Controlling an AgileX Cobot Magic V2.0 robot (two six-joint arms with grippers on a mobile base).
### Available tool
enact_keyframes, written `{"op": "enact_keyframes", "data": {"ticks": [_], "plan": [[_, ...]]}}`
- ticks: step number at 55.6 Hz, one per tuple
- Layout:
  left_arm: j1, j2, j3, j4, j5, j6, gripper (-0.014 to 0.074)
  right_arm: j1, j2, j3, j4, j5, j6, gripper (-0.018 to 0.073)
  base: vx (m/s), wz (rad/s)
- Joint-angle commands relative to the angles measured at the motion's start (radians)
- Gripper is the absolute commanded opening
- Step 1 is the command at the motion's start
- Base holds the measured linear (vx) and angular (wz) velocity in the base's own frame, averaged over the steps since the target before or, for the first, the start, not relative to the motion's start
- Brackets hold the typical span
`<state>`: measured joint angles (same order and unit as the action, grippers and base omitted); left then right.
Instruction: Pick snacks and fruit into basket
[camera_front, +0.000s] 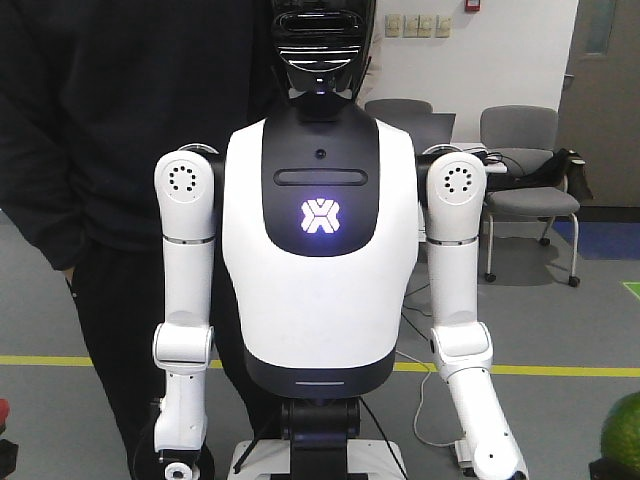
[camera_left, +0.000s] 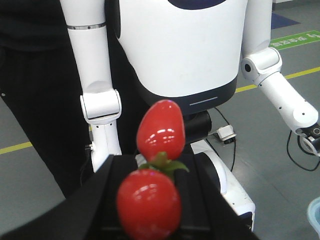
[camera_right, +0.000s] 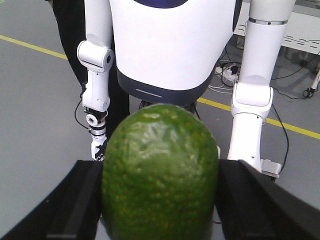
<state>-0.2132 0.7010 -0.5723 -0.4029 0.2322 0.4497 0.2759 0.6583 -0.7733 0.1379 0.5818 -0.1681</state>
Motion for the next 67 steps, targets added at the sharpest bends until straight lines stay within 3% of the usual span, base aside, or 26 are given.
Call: {"op": "enact_keyframes", "data": {"ticks": [1, 24, 37, 43, 52, 60, 67], "plan": [[0.004, -0.007, -0.03, -0.016, -0.077, -0.006, -0.0006, -0.003, -0.003, -0.028, 0.001, -0.089, -0.007, -0.0009, 0.0, 0.0], [0.004, -0.007, -0.03, -0.016, -0.077, -0.006, -0.0006, -0.003, -0.003, -0.028, 0.006, -0.089, -0.006, -0.0009, 0.0, 0.0], [0.004, -0.007, -0.03, -0.016, -0.077, -0.006, -0.0006, -0.003, 0.002, -0.028, 0.068, -0.157, -0.008, -0.0009, 0.0, 0.0], [0.004, -0.007, -0.03, -0.016, -0.077, -0.006, -0.0006, 0.003, 0.031, -0.028, 0.081, -0.175, -0.061, -0.0009, 0.0, 0.0], [0.004, -0.007, -0.03, -0.016, -0.077, -0.006, -0.0006, 0.104, 0.107, -0.028, 0.143, -0.18, -0.143, -0.0009, 0.0, 0.0], [0.004, -0.007, -0.03, -0.016, -0.077, -0.006, -0.0006, 0.244, 0.199, -0.028, 0.154, -0.194, -0.267, -0.0009, 0.0, 0.0], [0.004, -0.007, -0.03, -0.016, -0.077, -0.006, -0.0006, 0.378, 0.274, -0.028, 0.159, -0.194, -0.289, -0.0009, 0.0, 0.0]]}}
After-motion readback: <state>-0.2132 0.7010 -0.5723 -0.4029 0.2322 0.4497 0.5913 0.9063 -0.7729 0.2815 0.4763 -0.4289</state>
